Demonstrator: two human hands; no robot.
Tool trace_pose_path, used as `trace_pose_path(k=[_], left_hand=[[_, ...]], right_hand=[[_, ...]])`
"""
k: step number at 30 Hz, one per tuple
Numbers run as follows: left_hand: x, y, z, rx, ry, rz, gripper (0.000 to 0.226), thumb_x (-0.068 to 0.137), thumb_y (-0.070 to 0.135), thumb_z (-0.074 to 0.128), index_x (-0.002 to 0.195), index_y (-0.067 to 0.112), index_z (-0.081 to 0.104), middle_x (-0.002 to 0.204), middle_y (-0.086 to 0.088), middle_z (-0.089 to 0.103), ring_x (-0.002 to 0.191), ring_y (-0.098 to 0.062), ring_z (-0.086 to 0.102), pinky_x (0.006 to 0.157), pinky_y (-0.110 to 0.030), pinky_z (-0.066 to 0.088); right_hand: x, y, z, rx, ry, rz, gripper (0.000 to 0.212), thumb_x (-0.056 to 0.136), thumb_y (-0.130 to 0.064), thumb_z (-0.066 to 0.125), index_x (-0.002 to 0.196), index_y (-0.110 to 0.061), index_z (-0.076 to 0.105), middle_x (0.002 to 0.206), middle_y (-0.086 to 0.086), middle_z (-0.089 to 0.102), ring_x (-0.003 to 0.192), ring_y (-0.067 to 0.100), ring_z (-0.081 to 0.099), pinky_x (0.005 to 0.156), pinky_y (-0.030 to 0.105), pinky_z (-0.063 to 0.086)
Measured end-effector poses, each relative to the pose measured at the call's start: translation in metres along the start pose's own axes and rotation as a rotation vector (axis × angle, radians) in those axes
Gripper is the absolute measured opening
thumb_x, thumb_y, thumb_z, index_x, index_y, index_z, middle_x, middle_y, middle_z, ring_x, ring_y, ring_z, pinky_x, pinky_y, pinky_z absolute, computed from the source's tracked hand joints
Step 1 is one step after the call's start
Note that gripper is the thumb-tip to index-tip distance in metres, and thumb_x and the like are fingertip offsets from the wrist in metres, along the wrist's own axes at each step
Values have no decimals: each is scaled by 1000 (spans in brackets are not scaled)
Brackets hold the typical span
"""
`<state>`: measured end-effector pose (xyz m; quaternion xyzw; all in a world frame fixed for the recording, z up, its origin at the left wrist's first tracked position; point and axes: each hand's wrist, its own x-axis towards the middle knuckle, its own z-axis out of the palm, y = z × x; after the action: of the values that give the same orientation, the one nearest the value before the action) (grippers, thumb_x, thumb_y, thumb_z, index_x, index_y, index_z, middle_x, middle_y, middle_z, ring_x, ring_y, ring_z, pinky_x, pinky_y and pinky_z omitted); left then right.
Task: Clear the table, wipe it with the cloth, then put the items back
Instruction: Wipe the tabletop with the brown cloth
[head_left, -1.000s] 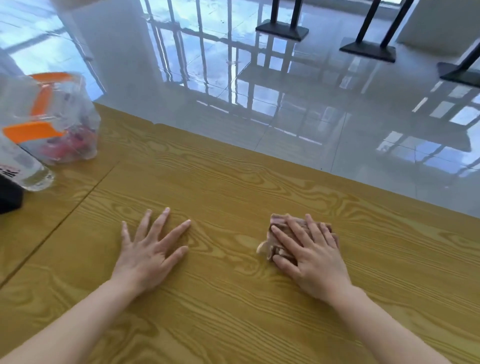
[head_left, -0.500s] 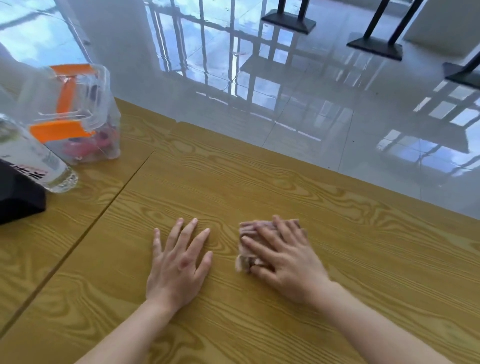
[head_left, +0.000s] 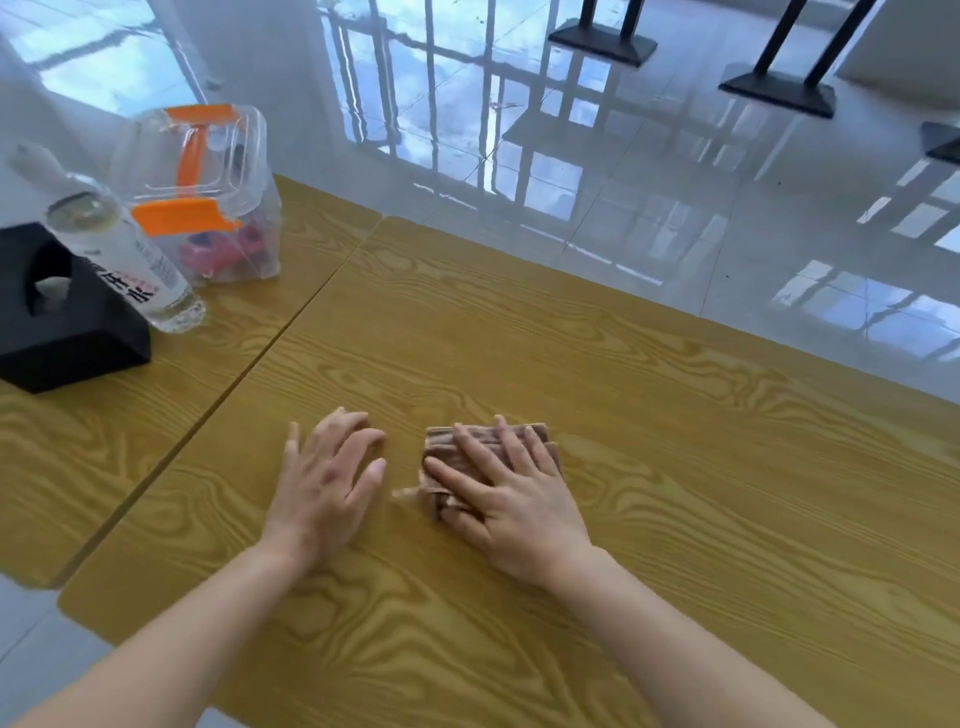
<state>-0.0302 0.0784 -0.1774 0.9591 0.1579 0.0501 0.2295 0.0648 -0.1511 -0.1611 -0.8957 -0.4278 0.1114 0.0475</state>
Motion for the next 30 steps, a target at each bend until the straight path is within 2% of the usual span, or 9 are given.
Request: trace_pose_path(k=[4,8,11,14,17,19,22,26,30], left_hand=[[-45,-30,-11,313,-164,-10,59,90,71,13,148,57,11,164,9,2,151,-19,-9,114,-63,-9],[-49,-27,-9,362,-131,-29,60,90,72,12,147,59,3,164,7,-2,150,-21,-9,116,-63,-7],[-50,-28,-7,371,-124,-29,59,90,72,15,147,59,4,164,6,0,150,-22,-7,116,-62,-6],[-51,-30,-8,372,-121,-25,60,90,72,16,147,57,7,164,6,4,150,-23,-4,115,-63,-5],[-52,-31,-12,280,-100,-9,59,90,69,21,146,52,26,163,8,14,151,-19,1,117,-59,-6],[-53,-35,-17,113,-73,-29,58,89,66,25,141,45,43,161,9,23,150,-13,4,119,-54,-7],[-57,-41,-24,-69,-95,-19,63,87,65,22,136,41,52,159,11,27,149,-6,5,120,-46,-8],[-59,-68,-47,133,-253,184,60,92,63,11,146,45,32,163,16,8,148,-2,-9,120,-45,-11],[-56,-111,-67,248,-256,267,52,100,61,16,150,52,11,162,12,-14,148,-12,-20,117,-49,-14]], right_hand=[[-85,89,0,-42,36,389,53,88,-78,5,141,-70,-1,165,-18,2,153,25,-6,121,51,-6],[-115,88,5,7,22,699,59,88,-77,3,144,-64,-8,164,-19,-10,152,30,-9,121,54,-4],[-106,0,19,6,57,643,57,94,-70,16,148,-59,3,166,-11,3,150,41,-1,119,59,1],[-97,-105,37,73,85,323,56,93,-64,36,148,-53,28,164,-6,20,150,43,7,117,63,11],[-87,-111,41,14,55,116,56,94,-68,31,148,-56,23,164,-8,20,152,36,6,119,59,13],[-82,-81,35,-34,80,163,56,93,-70,27,148,-58,20,163,-8,22,152,33,9,119,56,10],[-60,-43,22,-20,28,433,59,90,-75,11,147,-62,3,166,-13,1,153,29,-6,121,52,-3],[16,-37,6,56,35,714,62,91,-75,4,149,-57,-4,165,-13,-13,151,31,-13,121,53,-7],[111,-63,-4,89,61,737,63,93,-72,8,152,-52,1,165,-11,-13,150,35,-14,120,56,-8]])
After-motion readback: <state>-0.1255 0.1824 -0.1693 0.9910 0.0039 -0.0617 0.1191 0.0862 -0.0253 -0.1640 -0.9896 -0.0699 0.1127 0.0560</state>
